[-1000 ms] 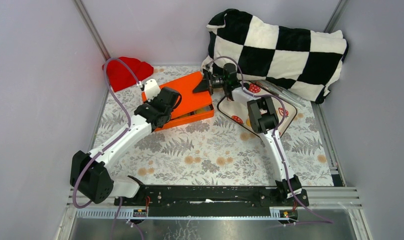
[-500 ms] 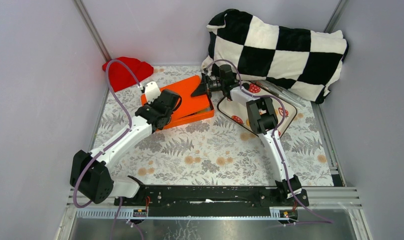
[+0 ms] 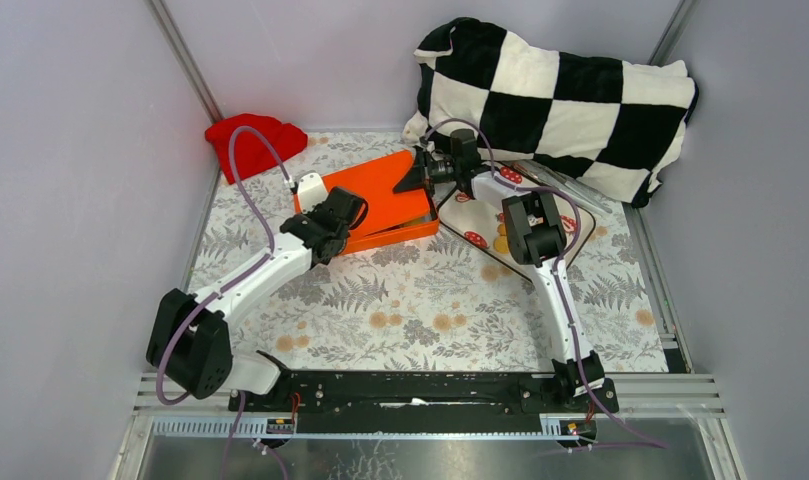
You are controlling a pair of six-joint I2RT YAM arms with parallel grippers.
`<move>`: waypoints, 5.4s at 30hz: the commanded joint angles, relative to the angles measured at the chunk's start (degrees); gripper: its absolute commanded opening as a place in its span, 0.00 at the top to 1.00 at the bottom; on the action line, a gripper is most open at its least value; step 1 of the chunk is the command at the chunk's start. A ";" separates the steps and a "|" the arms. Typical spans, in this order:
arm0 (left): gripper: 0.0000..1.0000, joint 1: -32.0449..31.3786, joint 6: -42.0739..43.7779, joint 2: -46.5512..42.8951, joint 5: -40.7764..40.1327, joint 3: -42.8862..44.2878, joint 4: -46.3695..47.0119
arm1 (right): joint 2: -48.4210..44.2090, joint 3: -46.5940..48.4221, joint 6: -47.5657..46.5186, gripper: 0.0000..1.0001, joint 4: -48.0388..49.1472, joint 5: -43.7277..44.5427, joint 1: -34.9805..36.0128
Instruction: Pack the cookies
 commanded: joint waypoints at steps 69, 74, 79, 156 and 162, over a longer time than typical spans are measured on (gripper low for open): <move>1.00 2.10 -0.88 -3.34 0.92 -1.87 1.67 | -12.57 -16.60 -4.44 1.00 1.63 1.32 -1.68; 1.00 2.12 -0.80 -2.37 1.13 -1.70 1.57 | -12.99 -15.83 -10.91 1.00 -6.86 2.23 -2.17; 1.00 2.13 -0.72 -1.35 1.39 -2.09 2.28 | -12.96 -16.00 -12.63 1.00 -8.95 3.25 -3.85; 1.00 3.02 -1.36 5.66 8.21 -7.91 7.70 | -34.69 -27.05 -37.12 0.37 -40.36 39.12 -6.72; 1.00 3.02 -1.49 6.68 9.35 -7.77 8.26 | -38.55 -26.54 -37.67 0.36 -42.84 47.86 -6.91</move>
